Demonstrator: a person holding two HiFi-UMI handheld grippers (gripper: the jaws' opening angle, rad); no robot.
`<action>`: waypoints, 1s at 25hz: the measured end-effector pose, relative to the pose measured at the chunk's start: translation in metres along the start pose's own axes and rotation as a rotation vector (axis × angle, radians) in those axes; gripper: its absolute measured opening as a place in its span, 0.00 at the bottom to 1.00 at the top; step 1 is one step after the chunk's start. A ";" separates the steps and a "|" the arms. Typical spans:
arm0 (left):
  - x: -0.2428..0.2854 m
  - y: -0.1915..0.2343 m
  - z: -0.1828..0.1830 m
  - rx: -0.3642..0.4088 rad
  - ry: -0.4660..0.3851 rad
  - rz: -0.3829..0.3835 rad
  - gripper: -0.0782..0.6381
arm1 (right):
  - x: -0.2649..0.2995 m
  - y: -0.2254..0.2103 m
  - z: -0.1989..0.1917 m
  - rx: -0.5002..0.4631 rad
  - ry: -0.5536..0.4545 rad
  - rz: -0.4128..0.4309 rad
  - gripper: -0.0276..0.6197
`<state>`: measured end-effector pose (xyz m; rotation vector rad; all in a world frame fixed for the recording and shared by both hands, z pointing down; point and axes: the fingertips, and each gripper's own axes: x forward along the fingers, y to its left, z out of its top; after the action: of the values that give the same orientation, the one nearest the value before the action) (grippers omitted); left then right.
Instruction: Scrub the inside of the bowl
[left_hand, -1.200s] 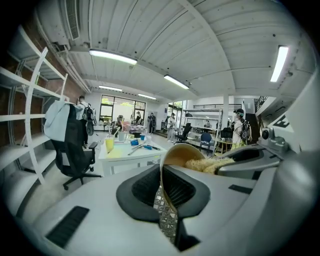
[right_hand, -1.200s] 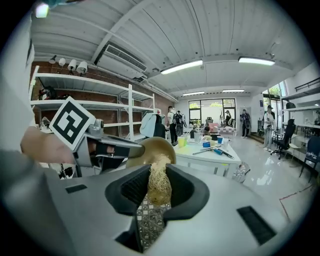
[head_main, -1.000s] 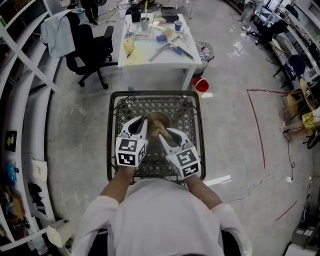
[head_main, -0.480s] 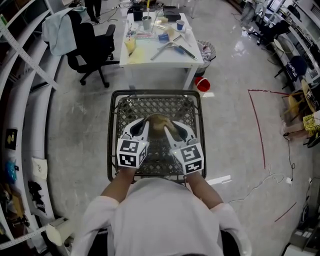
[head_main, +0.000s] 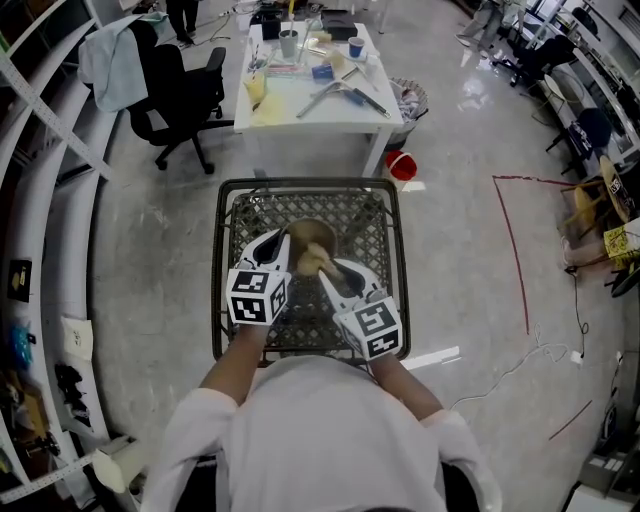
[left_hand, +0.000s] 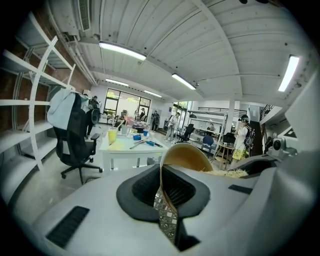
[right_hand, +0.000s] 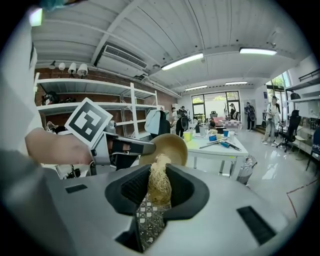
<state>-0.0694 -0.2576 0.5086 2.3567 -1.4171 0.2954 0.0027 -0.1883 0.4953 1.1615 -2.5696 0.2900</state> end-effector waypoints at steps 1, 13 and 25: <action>0.000 0.001 -0.001 -0.009 0.002 0.001 0.17 | 0.001 0.002 0.000 0.002 -0.002 0.005 0.20; 0.009 0.019 -0.015 -0.033 0.022 0.031 0.17 | -0.005 -0.016 0.014 0.020 -0.073 -0.027 0.20; 0.044 0.037 -0.086 -0.063 0.184 0.053 0.17 | -0.009 -0.030 -0.005 0.066 -0.032 -0.076 0.20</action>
<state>-0.0806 -0.2726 0.6102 2.1828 -1.3828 0.4626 0.0318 -0.1997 0.4988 1.2932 -2.5537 0.3438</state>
